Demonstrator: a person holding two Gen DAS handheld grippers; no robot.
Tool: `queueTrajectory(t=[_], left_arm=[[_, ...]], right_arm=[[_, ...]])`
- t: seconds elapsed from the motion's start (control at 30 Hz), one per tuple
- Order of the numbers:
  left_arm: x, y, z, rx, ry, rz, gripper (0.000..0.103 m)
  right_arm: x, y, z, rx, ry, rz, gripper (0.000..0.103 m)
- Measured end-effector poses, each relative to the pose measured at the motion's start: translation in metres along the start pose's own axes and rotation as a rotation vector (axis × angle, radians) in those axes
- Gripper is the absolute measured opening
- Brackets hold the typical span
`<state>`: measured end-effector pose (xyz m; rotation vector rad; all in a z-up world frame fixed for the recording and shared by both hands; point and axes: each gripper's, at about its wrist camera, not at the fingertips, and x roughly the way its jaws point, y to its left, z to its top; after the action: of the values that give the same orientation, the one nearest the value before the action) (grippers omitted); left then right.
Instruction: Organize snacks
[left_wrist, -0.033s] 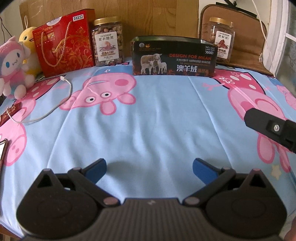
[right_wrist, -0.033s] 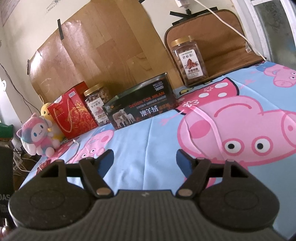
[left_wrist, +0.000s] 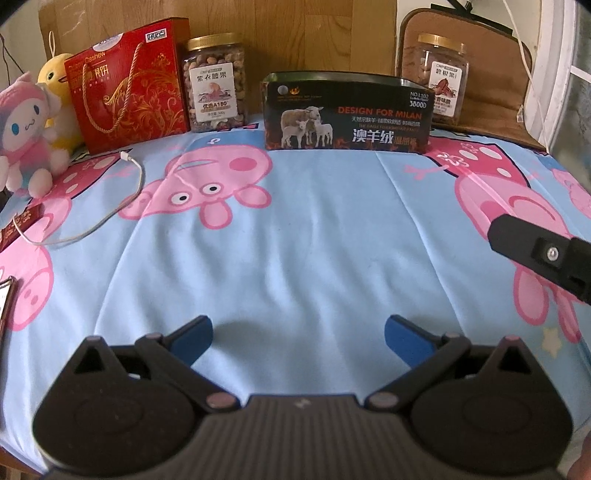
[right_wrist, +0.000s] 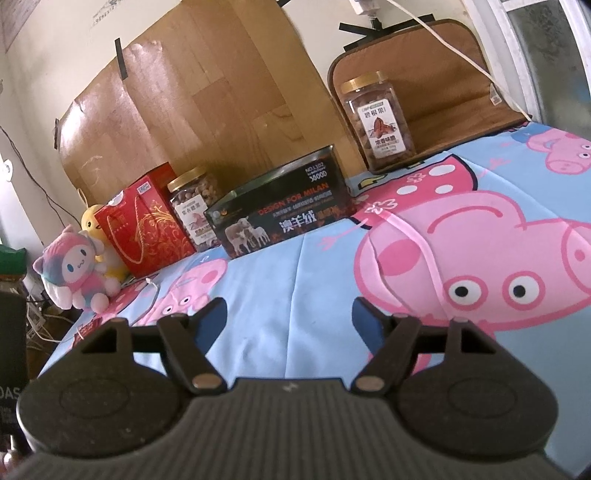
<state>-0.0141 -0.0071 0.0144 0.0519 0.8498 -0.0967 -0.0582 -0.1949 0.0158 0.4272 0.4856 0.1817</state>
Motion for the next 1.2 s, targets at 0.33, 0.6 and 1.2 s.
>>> queueTrajectory(t=[0.33, 0.6, 1.2], left_arm=[[-0.0003, -0.0013, -0.0011, 0.006, 0.0, 0.002, 0.103], [-0.0004, -0.0023, -0.0017, 0.014, 0.0, 0.0, 0.103], [0.0, -0.0028, -0.0018, 0.015, 0.001, 0.0, 0.103]], right_arm=[[-0.0011, -0.0015, -0.0004, 0.009, -0.006, -0.002, 0.079], [-0.0025, -0.0017, 0.0, 0.015, -0.012, -0.006, 0.079], [-0.0015, -0.0036, -0.0002, 0.021, -0.01, -0.006, 0.079]])
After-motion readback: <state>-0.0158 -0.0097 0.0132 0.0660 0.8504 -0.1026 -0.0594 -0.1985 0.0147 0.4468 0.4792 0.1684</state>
